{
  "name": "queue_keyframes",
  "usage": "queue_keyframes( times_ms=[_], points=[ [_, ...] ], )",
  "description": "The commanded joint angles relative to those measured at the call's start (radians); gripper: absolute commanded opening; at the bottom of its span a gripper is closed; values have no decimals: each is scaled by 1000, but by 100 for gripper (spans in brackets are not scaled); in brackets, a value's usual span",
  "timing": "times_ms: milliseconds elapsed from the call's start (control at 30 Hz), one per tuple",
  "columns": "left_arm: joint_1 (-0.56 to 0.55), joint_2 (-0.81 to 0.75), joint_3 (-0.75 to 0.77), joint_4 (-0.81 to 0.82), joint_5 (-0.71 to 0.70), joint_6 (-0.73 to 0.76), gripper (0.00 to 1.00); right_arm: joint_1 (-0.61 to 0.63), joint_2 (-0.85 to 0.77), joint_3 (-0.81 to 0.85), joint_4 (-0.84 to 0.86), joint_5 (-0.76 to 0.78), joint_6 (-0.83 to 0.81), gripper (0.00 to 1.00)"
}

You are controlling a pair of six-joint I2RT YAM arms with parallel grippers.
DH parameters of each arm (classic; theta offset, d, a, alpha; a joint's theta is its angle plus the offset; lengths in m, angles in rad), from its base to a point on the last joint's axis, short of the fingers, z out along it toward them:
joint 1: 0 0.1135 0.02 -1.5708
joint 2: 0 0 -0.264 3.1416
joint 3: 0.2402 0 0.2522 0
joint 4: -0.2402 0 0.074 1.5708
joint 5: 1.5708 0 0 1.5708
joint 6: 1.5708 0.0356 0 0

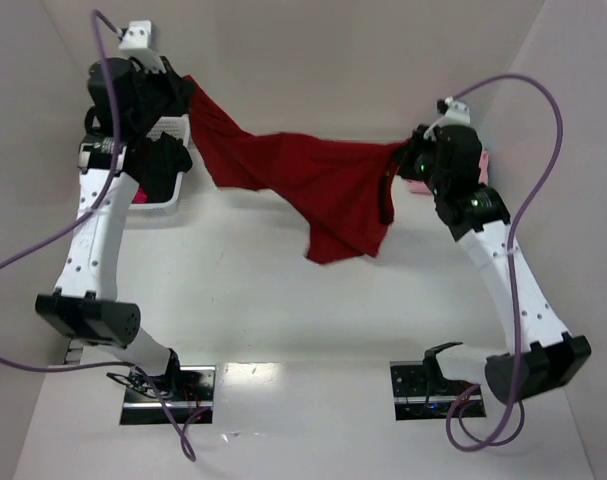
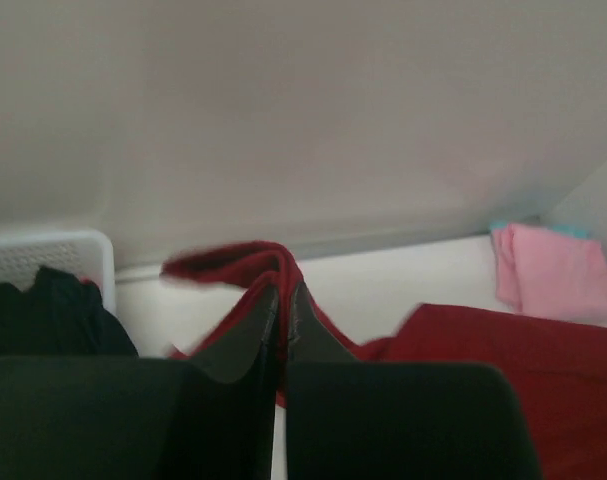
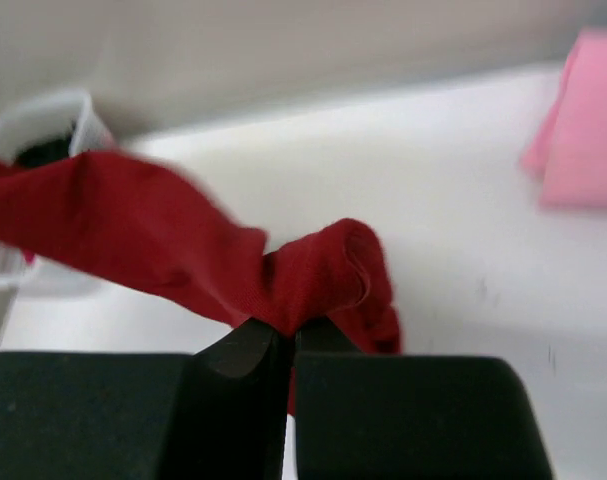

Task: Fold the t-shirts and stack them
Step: Flatten out the tshirt

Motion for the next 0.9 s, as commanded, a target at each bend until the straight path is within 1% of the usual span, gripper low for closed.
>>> queue_keyframes(
  times_ms=[0, 67, 133, 167, 267, 300, 367, 467, 533, 567, 600, 700, 733, 867],
  points=[
    [-40, -62, 54, -96, -108, 36, 0, -32, 75, 220, 183, 87, -82, 0],
    [-40, -109, 54, -96, -175, 36, 0, -32, 97, 300, 209, 116, -100, 0],
    [-31, -146, 17, -96, -226, 25, 0, -32, 108, 343, 209, 142, -140, 0],
    [-31, -188, 4, -96, -279, 13, 0, -32, 108, 372, 218, 156, -157, 0],
    [-22, -278, -56, -76, -390, -9, 0, -32, 99, 409, 218, 231, -208, 0],
    [-22, -326, -78, -50, -410, -18, 0, -44, 73, 409, 218, 231, -217, 0],
    [-22, -363, -133, -30, -447, -47, 0, -44, 54, 409, 229, 231, -228, 0],
    [-22, -363, -142, -40, -438, -82, 0, -44, 17, 389, 238, 211, -228, 0],
    [-22, -352, -182, -44, -380, -122, 0, -44, -3, 379, 248, 199, -243, 0],
    [-22, -352, -208, -25, -351, -122, 0, -44, -18, 379, 248, 199, -252, 0],
    [-22, -352, -268, 31, -296, -138, 0, -44, -18, 369, 248, 199, -262, 0],
    [-22, -332, -300, 111, -207, -138, 0, -44, -56, 320, 255, 145, -272, 0],
    [-22, -314, -265, 112, -197, -138, 0, -44, -79, 285, 255, 136, -263, 0],
    [-12, -291, -132, 112, -173, -161, 0, -44, -92, 267, 273, 147, -252, 0]
  ],
)
